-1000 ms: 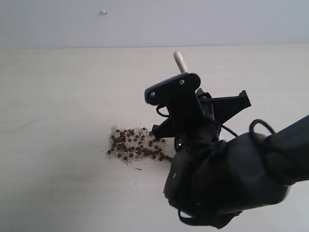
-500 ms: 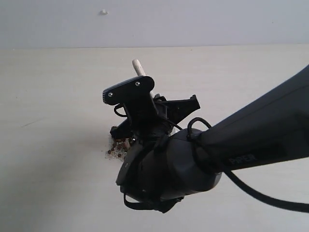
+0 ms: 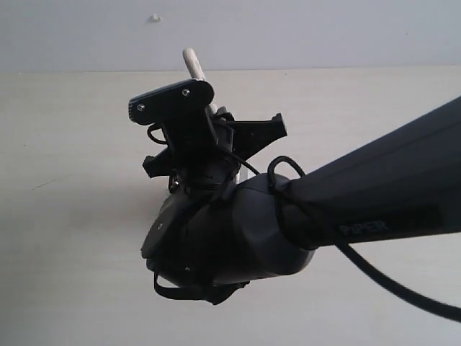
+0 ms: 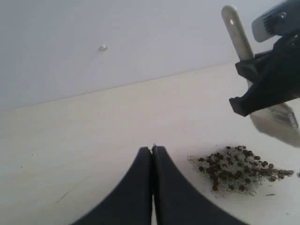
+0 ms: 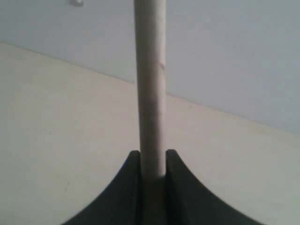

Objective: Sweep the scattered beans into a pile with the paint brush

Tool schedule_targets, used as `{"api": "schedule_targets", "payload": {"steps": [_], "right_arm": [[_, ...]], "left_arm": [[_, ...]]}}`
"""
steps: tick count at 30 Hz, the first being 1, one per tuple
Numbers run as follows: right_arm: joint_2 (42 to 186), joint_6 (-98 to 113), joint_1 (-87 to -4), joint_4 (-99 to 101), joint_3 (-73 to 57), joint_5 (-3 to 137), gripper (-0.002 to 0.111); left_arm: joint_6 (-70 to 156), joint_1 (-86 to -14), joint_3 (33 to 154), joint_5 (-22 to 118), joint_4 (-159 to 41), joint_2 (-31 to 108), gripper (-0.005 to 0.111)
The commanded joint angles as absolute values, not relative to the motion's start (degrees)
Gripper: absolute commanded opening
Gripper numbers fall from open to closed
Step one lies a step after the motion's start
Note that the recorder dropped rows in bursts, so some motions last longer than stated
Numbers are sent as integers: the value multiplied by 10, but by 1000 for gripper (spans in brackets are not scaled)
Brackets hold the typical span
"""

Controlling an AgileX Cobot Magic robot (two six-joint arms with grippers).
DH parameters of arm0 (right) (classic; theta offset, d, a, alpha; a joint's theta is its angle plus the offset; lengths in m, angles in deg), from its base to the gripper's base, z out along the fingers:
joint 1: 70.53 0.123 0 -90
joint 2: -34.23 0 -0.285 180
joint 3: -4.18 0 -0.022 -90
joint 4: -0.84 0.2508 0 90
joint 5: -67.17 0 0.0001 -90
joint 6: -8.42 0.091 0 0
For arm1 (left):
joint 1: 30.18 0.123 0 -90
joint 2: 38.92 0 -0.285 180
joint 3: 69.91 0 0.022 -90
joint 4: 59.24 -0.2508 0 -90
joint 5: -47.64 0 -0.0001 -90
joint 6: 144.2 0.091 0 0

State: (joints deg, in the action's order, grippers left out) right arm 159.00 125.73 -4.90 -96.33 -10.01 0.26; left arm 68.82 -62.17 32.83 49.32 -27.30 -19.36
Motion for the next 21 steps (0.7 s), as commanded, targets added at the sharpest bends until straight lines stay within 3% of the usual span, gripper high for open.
{"api": "schedule_targets", "payload": {"steps": [1,10,21], "right_arm": [[1573,1190,-36,-965,-104,-28,0],[1607,1264,-32,-906,-187,-28,0],[1622,1299,-9,-906,-151,43,0]], "left_arm": [[686,-621,329,492,-275,-196,0],[686,-621,329,492,-275,-196,0],[686,-621,329,492,-275,-196,0]]}}
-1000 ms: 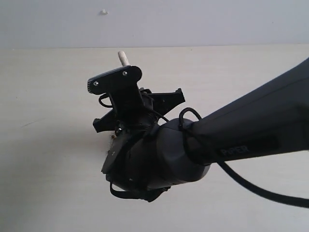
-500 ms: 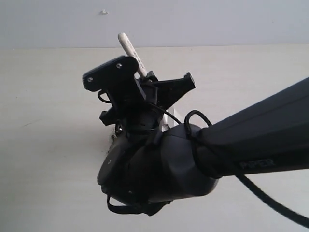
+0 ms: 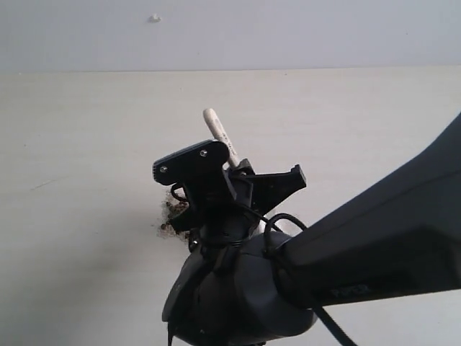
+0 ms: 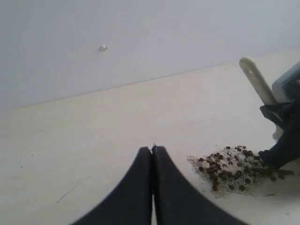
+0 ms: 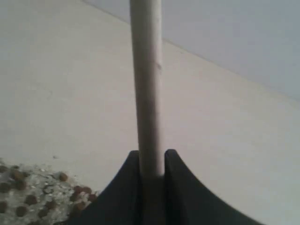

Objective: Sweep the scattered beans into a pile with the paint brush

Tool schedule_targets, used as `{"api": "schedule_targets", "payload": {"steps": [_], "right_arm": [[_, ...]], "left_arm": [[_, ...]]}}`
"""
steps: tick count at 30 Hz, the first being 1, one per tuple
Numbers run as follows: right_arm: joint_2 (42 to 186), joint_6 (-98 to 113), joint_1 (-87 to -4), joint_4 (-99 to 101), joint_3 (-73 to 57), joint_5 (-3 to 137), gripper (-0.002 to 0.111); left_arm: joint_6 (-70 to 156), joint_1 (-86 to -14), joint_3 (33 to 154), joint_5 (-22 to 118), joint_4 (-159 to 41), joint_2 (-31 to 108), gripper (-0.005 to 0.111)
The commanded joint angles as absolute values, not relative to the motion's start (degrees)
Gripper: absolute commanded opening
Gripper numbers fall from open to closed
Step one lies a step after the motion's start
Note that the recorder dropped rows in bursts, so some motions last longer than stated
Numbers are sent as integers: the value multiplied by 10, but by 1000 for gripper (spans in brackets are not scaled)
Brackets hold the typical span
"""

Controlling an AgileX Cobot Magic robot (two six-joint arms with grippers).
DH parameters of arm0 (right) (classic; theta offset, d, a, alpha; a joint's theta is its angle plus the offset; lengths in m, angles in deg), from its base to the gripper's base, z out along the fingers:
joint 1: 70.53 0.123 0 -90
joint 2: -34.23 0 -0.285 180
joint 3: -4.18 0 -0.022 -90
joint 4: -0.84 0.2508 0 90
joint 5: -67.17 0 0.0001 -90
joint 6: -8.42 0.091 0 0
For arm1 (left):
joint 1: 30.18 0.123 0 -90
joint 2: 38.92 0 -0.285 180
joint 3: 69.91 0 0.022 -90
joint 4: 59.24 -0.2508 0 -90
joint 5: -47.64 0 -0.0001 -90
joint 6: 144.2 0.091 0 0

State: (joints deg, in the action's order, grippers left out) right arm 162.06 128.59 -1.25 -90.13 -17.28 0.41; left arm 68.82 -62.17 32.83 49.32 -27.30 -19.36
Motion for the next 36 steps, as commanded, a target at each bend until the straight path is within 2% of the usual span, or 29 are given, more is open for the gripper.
{"api": "schedule_targets", "payload": {"steps": [1,14,21,26,30,36], "right_arm": [[1623,1299,-10,-906,-145,51,0],[1656,1299,-14,-907,-63,60,0],[1641,1276,-10,-876,-53,-28,0],[1612,1224,-10,-881,-53,-28,0],[1608,1220,-41,-939,-60,-28,0],[1611,1226,-118,-991,-75,70,0]], "left_arm": [[686,-621,329,492,-275,-196,0],[686,-621,329,492,-275,-196,0],[686,-621,329,492,-275,-196,0],[686,-621,329,492,-275,-196,0],[686,-621,329,492,-275,-196,0],[686,-621,329,492,-275,-196,0]]}}
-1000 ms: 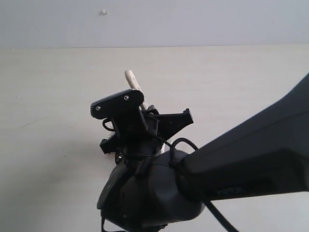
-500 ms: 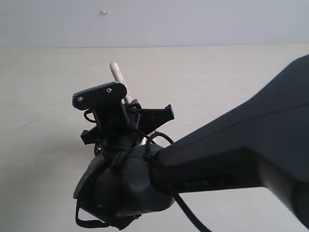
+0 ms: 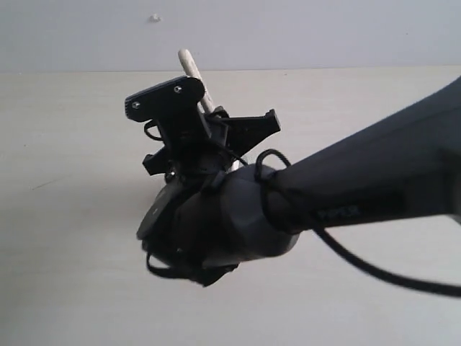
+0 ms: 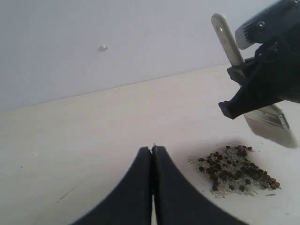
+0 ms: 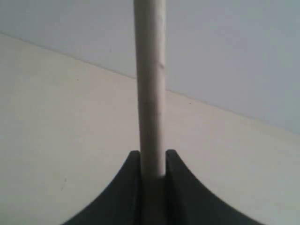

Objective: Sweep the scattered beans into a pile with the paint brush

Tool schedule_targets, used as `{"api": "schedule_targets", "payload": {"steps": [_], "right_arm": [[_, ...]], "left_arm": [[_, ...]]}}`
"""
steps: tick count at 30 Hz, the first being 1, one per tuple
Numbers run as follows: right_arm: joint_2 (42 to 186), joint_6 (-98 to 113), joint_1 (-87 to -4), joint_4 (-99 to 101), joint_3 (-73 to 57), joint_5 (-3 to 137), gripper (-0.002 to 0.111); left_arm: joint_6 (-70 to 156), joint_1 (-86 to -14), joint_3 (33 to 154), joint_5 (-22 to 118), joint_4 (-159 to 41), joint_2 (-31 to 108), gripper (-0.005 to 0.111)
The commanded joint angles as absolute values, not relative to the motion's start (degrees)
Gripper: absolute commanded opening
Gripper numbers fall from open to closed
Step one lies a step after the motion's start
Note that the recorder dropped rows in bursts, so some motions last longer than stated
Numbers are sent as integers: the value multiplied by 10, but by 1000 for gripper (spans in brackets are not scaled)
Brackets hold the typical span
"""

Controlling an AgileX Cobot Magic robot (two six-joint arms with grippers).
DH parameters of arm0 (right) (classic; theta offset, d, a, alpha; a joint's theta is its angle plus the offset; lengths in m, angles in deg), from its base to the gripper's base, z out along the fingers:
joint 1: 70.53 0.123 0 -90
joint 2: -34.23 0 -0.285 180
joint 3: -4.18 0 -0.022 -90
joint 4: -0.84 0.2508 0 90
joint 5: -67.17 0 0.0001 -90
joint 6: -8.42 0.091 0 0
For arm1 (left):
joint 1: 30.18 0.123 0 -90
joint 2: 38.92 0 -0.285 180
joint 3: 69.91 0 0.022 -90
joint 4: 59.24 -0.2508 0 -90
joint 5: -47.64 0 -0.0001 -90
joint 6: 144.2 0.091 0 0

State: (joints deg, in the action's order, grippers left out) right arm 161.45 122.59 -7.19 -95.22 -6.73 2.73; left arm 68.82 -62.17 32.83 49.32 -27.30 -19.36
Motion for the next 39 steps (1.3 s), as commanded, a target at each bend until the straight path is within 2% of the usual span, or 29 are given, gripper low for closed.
{"api": "schedule_targets", "payload": {"steps": [1,6,21,39], "right_arm": [[1612,1226,-131,-991,-75,85,0],[1617,1225,-156,-991,-75,172,0],[1629,1225,-153,-991,-75,336,0],[1627,1241,-106,-991,-58,348,0]], "left_arm": [[686,-621,329,492,-275,-196,0],[686,-621,329,492,-275,-196,0],[686,-621,329,492,-275,-196,0],[686,-621,329,492,-275,-196,0]]}}
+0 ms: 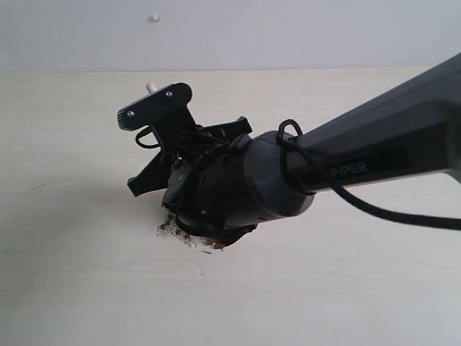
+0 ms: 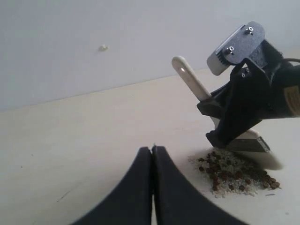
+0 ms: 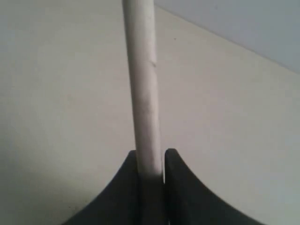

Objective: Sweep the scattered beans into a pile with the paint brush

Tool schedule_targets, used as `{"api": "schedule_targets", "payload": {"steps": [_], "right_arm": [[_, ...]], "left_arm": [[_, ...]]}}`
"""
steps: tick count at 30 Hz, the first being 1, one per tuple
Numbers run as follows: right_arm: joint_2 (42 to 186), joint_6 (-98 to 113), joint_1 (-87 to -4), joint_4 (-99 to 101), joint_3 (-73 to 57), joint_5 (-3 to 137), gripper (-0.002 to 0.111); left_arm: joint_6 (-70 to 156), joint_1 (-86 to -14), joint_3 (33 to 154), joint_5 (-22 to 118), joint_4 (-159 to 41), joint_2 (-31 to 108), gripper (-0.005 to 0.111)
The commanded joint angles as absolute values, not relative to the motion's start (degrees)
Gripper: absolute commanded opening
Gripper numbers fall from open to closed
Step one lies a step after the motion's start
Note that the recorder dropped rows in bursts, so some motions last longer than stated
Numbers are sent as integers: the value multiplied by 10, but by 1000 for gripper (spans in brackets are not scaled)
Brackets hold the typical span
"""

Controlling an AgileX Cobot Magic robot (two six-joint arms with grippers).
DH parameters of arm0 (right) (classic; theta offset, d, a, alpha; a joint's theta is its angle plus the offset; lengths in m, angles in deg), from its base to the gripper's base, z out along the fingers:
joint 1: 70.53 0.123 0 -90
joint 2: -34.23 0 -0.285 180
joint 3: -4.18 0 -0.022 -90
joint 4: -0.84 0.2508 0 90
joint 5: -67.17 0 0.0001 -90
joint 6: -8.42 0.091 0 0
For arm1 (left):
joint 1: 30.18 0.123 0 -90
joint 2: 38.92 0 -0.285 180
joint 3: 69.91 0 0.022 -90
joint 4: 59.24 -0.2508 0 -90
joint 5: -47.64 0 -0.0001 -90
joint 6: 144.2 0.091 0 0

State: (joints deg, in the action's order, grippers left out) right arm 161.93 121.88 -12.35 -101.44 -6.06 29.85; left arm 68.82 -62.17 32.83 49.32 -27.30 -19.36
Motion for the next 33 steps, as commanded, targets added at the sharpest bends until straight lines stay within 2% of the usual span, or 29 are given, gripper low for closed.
{"api": "schedule_targets", "payload": {"steps": [1,15,22,23,27,33], "right_arm": [[1627,1240,-100,-991,-57,333,0],[1555,1098,-90,-947,-57,154,0],[1524,1041,-106,-991,-58,175,0],[1527,1035,-118,-991,-55,218,0],[1562,1045,-173,-991,-40,290,0],[1613,1045,-183,-991,0,322,0]], "left_arm": [[686,-621,329,492,-275,-196,0],[686,-621,329,492,-275,-196,0],[686,-621,329,492,-275,-196,0],[686,-621,329,492,-275,-196,0],[686,-621,329,492,-275,-196,0],[686,-621,329,492,-275,-196,0]]}}
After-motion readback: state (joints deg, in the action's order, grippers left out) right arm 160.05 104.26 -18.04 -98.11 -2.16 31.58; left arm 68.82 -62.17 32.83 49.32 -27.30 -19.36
